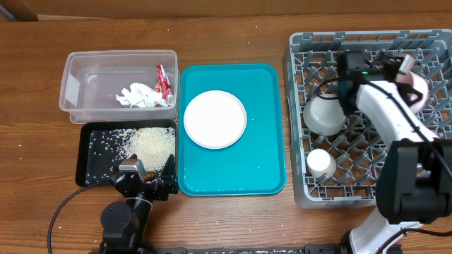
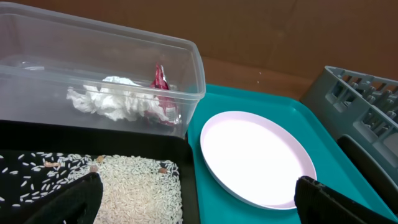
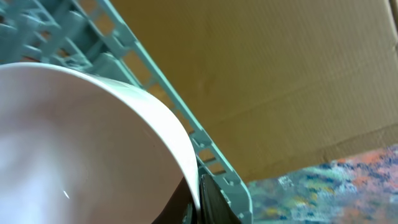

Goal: Sort waste into correct bins and load items into the dishwasher
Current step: 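Release the bowl and move the right gripper back to the teal tray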

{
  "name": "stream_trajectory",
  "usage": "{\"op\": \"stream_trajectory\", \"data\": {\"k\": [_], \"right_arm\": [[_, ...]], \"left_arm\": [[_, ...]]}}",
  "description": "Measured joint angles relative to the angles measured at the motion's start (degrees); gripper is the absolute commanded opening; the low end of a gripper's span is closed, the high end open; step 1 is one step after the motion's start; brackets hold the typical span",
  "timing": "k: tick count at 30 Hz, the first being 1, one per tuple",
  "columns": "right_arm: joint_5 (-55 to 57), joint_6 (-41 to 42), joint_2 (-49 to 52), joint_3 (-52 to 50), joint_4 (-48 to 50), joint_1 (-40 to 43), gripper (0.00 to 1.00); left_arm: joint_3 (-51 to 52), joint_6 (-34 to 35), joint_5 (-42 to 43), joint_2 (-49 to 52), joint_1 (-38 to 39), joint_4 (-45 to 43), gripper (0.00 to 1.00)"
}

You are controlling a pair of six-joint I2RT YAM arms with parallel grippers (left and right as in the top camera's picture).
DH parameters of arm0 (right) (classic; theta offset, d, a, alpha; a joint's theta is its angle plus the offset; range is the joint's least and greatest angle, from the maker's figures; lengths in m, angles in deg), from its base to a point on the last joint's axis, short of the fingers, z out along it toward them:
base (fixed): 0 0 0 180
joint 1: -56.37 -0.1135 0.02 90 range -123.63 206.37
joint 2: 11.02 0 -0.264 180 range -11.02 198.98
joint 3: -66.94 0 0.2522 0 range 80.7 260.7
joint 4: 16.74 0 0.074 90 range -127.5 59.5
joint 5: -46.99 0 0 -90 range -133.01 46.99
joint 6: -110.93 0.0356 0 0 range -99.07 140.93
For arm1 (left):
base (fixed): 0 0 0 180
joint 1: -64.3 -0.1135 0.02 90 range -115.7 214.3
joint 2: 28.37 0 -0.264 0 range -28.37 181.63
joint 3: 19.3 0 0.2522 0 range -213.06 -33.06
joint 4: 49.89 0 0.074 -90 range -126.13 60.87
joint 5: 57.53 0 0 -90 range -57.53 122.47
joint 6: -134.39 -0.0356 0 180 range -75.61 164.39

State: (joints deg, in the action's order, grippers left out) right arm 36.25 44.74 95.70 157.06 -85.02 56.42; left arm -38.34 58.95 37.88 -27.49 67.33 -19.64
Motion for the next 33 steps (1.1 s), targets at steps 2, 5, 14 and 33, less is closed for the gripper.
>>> {"op": "stream_trajectory", "data": {"k": [2,5,14,33], "right_arm": [[-0.4,-0.5,0.0,0.0,0.3,1.1,0.04],[-1.1,-0.9,0.0,0.0,0.9,1.1,0.05],[-1.9,-1.5,1.1,0.0,0.5,-5.3,0.1],[-8.8,0.8,-4.2,-0.2,-2.1,-18.0,0.62]], "left_arm": [[0.0,0.0,0.0,0.0,0.0,0.0,1.0],[0.0,0.0,0.0,0.0,0.0,0.0,1.0],[0.0,0.0,0.0,0.0,0.0,0.0,1.0],[0.0,0.0,0.0,0.0,0.0,0.0,1.0]]}}
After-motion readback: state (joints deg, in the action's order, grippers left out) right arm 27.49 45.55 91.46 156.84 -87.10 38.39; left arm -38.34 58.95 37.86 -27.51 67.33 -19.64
